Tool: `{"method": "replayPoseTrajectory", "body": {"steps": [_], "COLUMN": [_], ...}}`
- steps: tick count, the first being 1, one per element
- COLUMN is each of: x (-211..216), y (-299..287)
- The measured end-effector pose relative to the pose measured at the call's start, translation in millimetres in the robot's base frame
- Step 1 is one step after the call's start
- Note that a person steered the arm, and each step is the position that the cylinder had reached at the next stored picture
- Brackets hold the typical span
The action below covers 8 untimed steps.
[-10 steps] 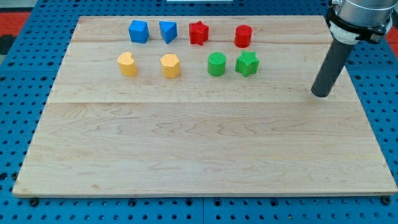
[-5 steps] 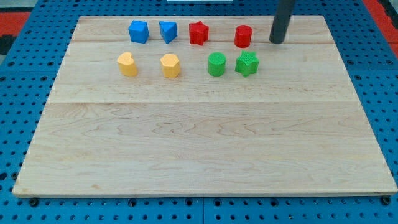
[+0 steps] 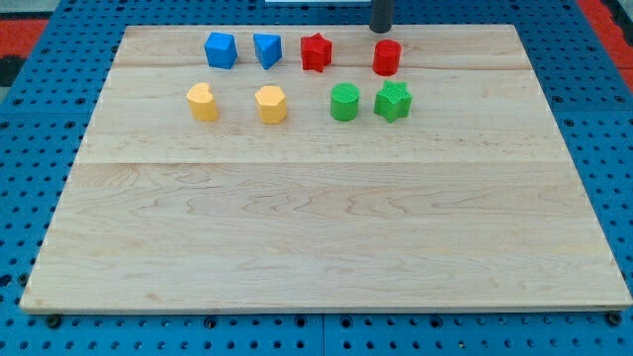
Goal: Push the red circle towards the top right of the board
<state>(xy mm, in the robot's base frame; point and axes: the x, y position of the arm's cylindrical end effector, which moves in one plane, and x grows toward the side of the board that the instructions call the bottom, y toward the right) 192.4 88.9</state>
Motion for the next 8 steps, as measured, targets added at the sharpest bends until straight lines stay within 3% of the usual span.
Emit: {"method": "replayPoseTrajectory", "body": {"steps": [3, 5, 7, 8], "x": [-0.3, -0.6, 40.5, 94.5], "y": [17.9, 118.6, 134.8, 123.4]}}
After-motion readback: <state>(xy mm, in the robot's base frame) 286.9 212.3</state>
